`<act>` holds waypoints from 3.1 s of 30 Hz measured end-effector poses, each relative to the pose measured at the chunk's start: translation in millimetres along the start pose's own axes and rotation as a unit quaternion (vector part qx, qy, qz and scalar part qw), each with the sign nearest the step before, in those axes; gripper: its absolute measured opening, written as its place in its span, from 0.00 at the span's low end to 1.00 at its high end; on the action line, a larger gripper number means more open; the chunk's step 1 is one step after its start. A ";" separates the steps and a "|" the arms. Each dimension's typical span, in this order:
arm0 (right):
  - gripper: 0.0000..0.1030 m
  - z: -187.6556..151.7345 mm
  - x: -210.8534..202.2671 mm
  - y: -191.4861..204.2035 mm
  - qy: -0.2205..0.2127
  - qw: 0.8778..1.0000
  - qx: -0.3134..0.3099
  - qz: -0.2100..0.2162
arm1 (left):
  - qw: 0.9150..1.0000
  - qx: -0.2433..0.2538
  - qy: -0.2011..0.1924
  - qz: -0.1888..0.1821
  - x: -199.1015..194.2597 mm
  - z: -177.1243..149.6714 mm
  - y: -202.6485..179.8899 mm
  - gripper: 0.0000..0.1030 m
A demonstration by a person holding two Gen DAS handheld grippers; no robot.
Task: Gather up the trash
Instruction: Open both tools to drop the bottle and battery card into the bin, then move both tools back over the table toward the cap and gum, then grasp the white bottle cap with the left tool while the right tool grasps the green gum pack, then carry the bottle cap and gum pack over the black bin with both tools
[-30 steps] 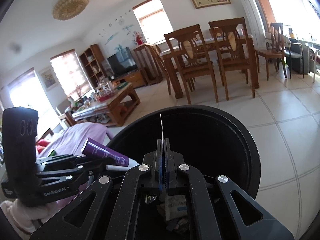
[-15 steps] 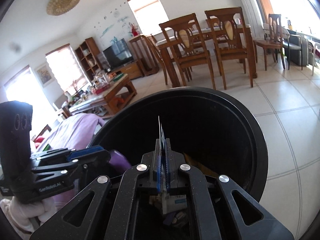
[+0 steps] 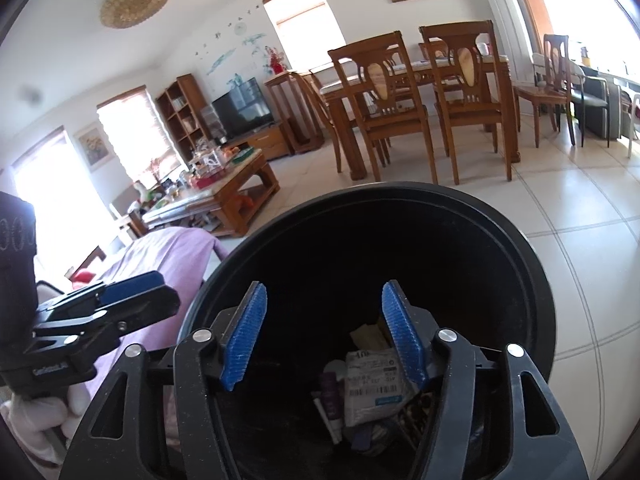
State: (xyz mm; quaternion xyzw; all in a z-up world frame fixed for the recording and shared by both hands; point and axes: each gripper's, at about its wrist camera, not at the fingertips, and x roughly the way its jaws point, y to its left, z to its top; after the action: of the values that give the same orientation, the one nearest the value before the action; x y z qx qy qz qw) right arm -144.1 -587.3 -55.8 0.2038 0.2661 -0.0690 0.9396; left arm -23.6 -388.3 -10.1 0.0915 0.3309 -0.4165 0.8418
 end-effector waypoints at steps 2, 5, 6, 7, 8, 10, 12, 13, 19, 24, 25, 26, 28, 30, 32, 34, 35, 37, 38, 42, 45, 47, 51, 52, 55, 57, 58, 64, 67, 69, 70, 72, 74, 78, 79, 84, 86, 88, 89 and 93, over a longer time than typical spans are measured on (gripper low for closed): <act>0.65 2.7 3.5 13.6 0.002 1.000 -0.009 0.008 | 1.000 -0.008 -0.005 0.011 -11.1 -1.6 9.8 0.67; 0.66 4.2 9.0 33.7 0.008 0.999 -0.027 0.025 | 0.999 -0.022 -0.017 0.029 -35.1 -7.2 35.0 0.67; 0.66 5.3 12.0 44.2 0.010 0.999 -0.034 0.032 | 0.999 -0.025 -0.020 0.035 -41.4 -9.9 42.2 0.67; 0.66 5.1 14.5 54.4 0.012 0.998 -0.041 0.038 | 0.998 -0.028 -0.021 0.043 -48.5 -12.8 51.3 0.67; 0.66 6.5 17.2 62.9 0.013 0.998 -0.047 0.043 | 0.998 -0.032 -0.022 0.054 -55.4 -15.8 60.6 0.67; 0.66 8.1 24.1 84.1 0.018 0.996 -0.060 0.057 | 0.995 -0.048 -0.025 0.081 -74.2 -24.3 86.6 0.67; 0.66 9.7 32.0 104.4 0.023 0.995 -0.070 0.072 | 0.992 -0.062 -0.028 0.105 -89.6 -32.1 106.8 0.67; 0.66 9.6 37.0 117.7 0.026 0.993 -0.077 0.080 | 0.990 -0.069 -0.027 0.116 -97.2 -36.0 117.9 0.67; 0.66 9.5 61.3 186.2 0.048 0.985 -0.110 0.126 | 0.974 -0.117 0.003 0.195 -132.1 -66.5 186.2 0.67; 0.66 5.5 80.1 240.5 0.070 0.976 -0.134 0.154 | 0.964 -0.136 0.052 0.221 -130.9 -84.9 227.1 0.67; 0.66 4.6 83.9 251.7 0.075 0.975 -0.138 0.160 | 0.964 -0.136 0.058 0.223 -130.0 -88.2 231.9 0.67; 0.66 3.2 86.7 261.6 0.080 0.972 -0.143 0.166 | 0.963 -0.137 0.067 0.222 -127.4 -89.7 236.2 0.67; 0.66 -0.3 94.3 282.7 0.088 0.969 -0.154 0.172 | 0.963 -0.134 0.077 0.222 -122.8 -92.1 240.1 0.67; 0.66 -2.0 101.8 298.1 0.097 0.966 -0.162 0.177 | 0.964 -0.130 0.086 0.213 -116.4 -94.3 243.5 0.65; 0.66 -3.9 108.4 311.2 0.110 0.963 -0.162 0.184 | 0.966 -0.127 0.098 0.205 -112.1 -101.5 248.7 0.56; 0.66 -4.5 116.6 321.8 0.126 0.960 -0.162 0.192 | 0.967 -0.113 0.096 0.209 -113.9 -102.3 249.0 0.49; 0.66 -4.4 121.1 327.6 0.133 0.958 -0.164 0.194 | 0.967 -0.114 0.096 0.207 -114.7 -102.4 252.0 0.45; 0.66 -3.2 129.4 344.8 0.146 0.954 -0.173 0.199 | 0.968 -0.124 0.090 0.199 -119.8 -105.0 259.7 0.35; 0.66 -2.6 135.1 355.6 0.151 0.951 -0.178 0.201 | 0.969 -0.133 0.084 0.189 -123.3 -106.5 262.8 0.35; 0.66 -7.7 162.8 392.4 0.183 0.942 -0.196 0.203 | 0.968 -0.161 0.065 0.183 -134.7 -116.8 271.6 0.35; 0.66 -14.2 188.7 416.9 0.209 0.936 -0.201 0.200 | 0.967 -0.170 0.050 0.181 -146.0 -115.9 274.2 0.35; 0.66 -20.4 203.9 434.0 0.223 0.933 -0.208 0.193 | 0.967 -0.173 0.049 0.181 -152.0 -117.6 277.2 0.35; 0.66 -35.6 232.2 461.5 0.251 0.926 -0.226 0.166 | 0.965 -0.184 0.040 0.182 -166.8 -122.4 285.8 0.35; 0.66 -39.8 238.6 467.1 0.256 0.925 -0.235 0.153 | 0.965 -0.186 0.039 0.180 -166.7 -121.4 288.8 0.35; 0.66 -47.8 248.5 476.4 0.252 0.923 -0.259 0.134 | 0.965 -0.188 0.037 0.181 -173.1 -124.4 290.8 0.35; 0.66 -53.4 249.6 479.2 0.246 0.919 -0.281 0.124 | 0.964 -0.194 0.035 0.177 -177.5 -127.5 293.2 0.35; 0.66 -55.9 249.8 481.9 0.242 0.917 -0.295 0.121 | 0.964 -0.196 0.033 0.177 -179.7 -128.3 294.8 0.35; 0.36 -63.2 248.9 484.2 0.228 0.905 -0.340 0.112 | 0.965 -0.195 0.030 0.176 -177.1 -127.8 297.1 0.35; 0.30 -59.8 249.2 476.8 0.232 0.906 -0.332 0.123 | 0.964 -0.199 0.033 0.171 -171.7 -130.1 297.8 0.35; 0.30 -55.5 248.0 469.9 0.235 0.908 -0.321 0.131 | 0.965 -0.197 0.035 0.172 -170.2 -129.9 295.7 0.35; 0.30 -53.7 247.3 465.6 0.237 0.909 -0.313 0.139 | 0.965 -0.196 0.034 0.173 -170.2 -129.8 294.4 0.35; 0.30 -48.6 243.1 457.7 0.236 0.913 -0.297 0.151 | 0.965 -0.195 0.034 0.173 -169.6 -128.5 293.4 0.35; 0.30 -42.1 235.6 450.0 0.231 0.917 -0.281 0.163 | 0.966 -0.194 0.028 0.170 -170.4 -126.7 290.9 0.35; 0.30 -22.8 204.1 429.6 0.203 0.927 -0.246 0.197 | 0.971 -0.175 0.004 0.164 -176.6 -111.5 274.4 0.35; 0.30 -15.6 191.7 420.9 0.189 0.931 -0.234 0.207 | 0.972 -0.169 -0.004 0.164 -177.4 -106.4 269.0 0.35; 0.30 10.8 139.3 384.2 0.124 0.944 -0.206 0.226 | 0.978 -0.134 -0.044 0.155 -176.1 -78.5 234.0 0.35; 0.30 20.0 119.8 365.3 0.096 0.949 -0.200 0.226 | 0.980 -0.119 -0.058 0.147 -171.7 -68.3 216.6 0.35; 0.30 28.9 100.7 341.3 0.073 0.954 -0.186 0.223 | 0.983 -0.108 -0.066 0.136 -165.9 -59.7 201.8 0.35; 0.30 33.3 92.2 328.4 0.062 0.957 -0.178 0.222 | 0.984 -0.102 -0.069 0.130 -163.0 -56.3 194.2 0.35; 0.30 45.2 57.0 267.9 0.025 0.968 -0.147 0.203 | 0.989 -0.070 -0.075 0.104 -142.9 -44.0 154.7 0.35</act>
State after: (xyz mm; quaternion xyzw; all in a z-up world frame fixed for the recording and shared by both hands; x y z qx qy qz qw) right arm -10.6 -364.4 41.9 0.1146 0.2498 0.1685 0.9466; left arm 11.1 -179.4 28.0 0.0344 0.2842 -0.3084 0.9072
